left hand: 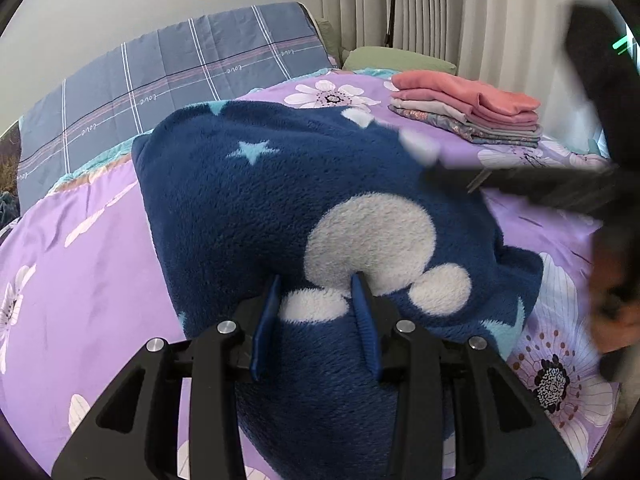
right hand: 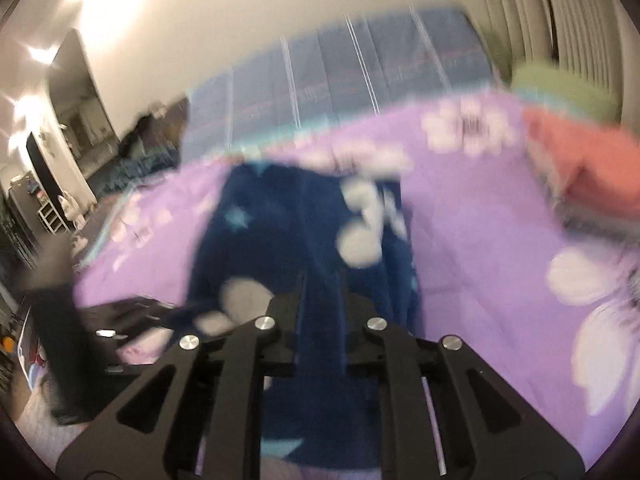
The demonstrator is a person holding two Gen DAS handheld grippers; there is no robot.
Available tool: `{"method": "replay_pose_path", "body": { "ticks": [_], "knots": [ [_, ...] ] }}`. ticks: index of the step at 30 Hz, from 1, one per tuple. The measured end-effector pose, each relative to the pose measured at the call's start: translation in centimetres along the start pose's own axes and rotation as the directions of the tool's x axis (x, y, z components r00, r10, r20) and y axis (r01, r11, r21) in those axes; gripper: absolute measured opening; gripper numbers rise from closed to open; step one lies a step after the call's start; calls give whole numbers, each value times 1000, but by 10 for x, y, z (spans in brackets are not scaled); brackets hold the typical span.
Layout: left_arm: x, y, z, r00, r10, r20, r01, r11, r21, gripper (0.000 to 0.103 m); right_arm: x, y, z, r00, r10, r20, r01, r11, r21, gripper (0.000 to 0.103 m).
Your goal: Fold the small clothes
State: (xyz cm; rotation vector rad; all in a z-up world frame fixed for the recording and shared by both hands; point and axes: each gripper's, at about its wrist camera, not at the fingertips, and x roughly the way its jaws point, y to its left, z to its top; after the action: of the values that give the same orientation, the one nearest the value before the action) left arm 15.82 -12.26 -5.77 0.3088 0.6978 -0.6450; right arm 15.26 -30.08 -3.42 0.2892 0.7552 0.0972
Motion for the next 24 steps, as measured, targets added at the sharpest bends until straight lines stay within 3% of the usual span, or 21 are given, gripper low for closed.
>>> {"method": "replay_pose_path", "body": {
  "ticks": [3,6,14,20,22,24],
  "knots": [
    [2,-5,0,1000,6,14,-7,1000,26,39,12,0,-4,999,-37,3,37,997,-66,12],
    [0,-9,-1,999,29,21,-30,998,52,39,10,0,-3,999,-42,-6,42,998,-52,12],
    [-12,4,16,999,-36,13,37,999,-26,39,11,3,-8,999,-43,12,43,997,-61,13],
    [-27,32,75,988,34,149,-26,998,-57,39,10,7,-9,998,-58,25,59,995,-77,14],
    [-6,51,93,991,53,120,-44,996,-76,39,9,8,-10,998,-63,28,65,994,-84,14],
    [35,85,101,998,65,8,-63,982,-178,39,9,7,-11,998,-61,30,64,994,-87,14]
  ]
}}
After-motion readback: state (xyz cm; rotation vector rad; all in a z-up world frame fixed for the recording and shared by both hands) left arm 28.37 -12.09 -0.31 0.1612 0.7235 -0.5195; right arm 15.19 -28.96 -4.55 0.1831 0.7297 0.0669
